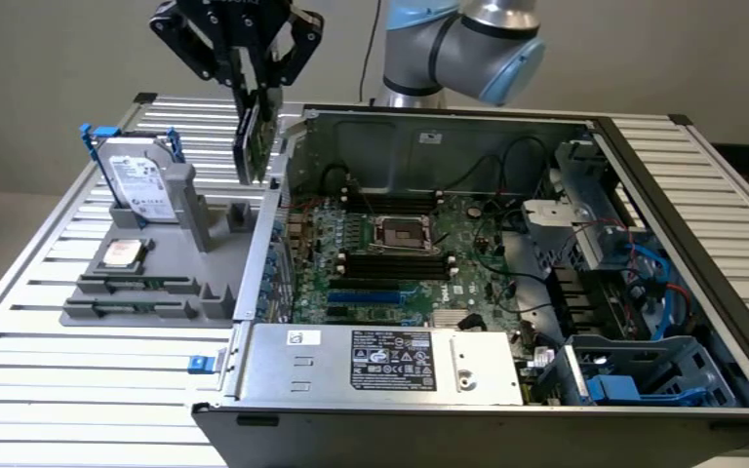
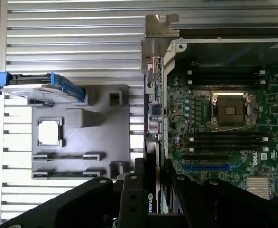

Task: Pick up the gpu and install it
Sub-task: 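Pick up the gpu and move the gpu toward the slot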

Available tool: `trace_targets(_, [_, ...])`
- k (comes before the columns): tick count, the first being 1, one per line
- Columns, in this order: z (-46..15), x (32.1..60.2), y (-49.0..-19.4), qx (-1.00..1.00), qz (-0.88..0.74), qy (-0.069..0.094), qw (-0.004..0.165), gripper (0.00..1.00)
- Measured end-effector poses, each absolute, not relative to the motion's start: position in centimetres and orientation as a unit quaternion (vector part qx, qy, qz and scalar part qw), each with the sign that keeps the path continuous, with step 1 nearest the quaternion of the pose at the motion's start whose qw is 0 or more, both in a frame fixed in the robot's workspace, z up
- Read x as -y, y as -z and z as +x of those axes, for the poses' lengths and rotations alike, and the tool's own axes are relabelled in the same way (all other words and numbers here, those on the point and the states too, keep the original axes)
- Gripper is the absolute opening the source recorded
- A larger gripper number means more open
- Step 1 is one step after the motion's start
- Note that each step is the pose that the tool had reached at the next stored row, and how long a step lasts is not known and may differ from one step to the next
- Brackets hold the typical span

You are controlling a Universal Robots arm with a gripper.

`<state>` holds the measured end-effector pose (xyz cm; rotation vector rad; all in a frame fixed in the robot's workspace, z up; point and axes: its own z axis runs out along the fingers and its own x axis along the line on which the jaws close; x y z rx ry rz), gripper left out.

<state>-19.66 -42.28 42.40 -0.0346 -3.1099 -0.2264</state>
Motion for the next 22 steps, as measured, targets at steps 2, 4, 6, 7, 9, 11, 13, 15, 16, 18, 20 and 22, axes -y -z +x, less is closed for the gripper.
trace_targets(2, [-18.7, 42.3, -42.4, 0.997, -0.011, 0.073, 0.012, 0.26])
trace_targets(4, [-17.8, 42.3, -42.4, 0.997, -0.011, 0.073, 0.012, 0.26])
trace_targets(6, [-16.9, 42.3, -42.4, 0.997, -0.011, 0.073, 0.012, 0.26])
trace_targets(7, [-16.5, 42.3, -42.4, 0.997, -0.011, 0.073, 0.012, 0.26])
trace_targets(9, [-15.5, 42.3, -42.4, 0.997, -0.011, 0.073, 0.012, 0.26])
trace_targets(11, [-14.6, 42.3, -42.4, 0.997, -0.011, 0.073, 0.012, 0.26])
trace_targets(13, [-13.7, 42.3, -42.4, 0.997, -0.011, 0.073, 0.012, 0.26])
trace_targets(15, [-12.8, 42.3, -42.4, 0.997, -0.011, 0.073, 0.012, 0.26])
trace_targets(16, [-12.4, 42.3, -42.4, 0.997, -0.011, 0.073, 0.012, 0.26])
trace_targets(18, [-11.5, 42.3, -42.3, 0.997, -0.011, 0.073, 0.012, 0.26])
trace_targets(20, [-10.5, 42.3, -42.3, 0.997, -0.011, 0.073, 0.012, 0.26])
trace_targets(22, [-9.6, 42.3, -42.3, 0.997, -0.011, 0.073, 0.012, 0.26])
